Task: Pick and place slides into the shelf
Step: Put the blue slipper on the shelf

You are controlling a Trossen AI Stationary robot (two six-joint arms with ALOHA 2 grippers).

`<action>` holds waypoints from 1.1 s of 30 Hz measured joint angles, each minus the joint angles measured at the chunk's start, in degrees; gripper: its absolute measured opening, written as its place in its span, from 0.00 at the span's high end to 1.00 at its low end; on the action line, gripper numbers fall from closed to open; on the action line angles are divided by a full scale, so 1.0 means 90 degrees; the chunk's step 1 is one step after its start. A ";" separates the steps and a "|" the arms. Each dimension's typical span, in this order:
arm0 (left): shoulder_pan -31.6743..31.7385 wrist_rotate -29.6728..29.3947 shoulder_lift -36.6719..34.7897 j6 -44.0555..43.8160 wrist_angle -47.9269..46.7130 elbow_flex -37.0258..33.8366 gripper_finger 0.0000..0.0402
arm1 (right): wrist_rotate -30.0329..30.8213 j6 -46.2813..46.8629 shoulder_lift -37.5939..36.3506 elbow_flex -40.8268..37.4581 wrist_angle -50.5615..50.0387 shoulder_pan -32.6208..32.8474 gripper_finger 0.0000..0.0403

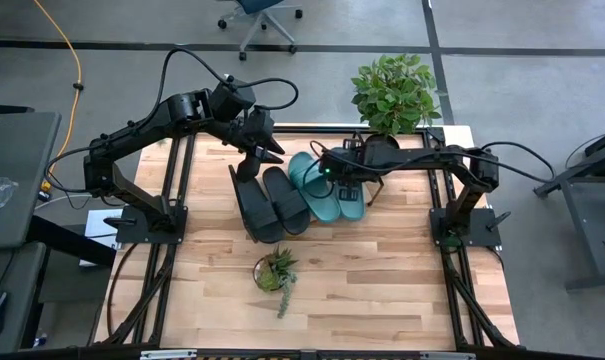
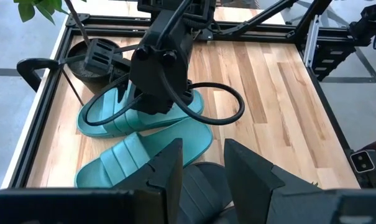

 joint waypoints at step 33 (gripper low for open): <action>0.0000 0.0049 0.0000 -0.0192 -0.0019 0.0000 0.74 | -0.0443 -0.0806 0.0000 0.0000 0.0589 0.0003 0.98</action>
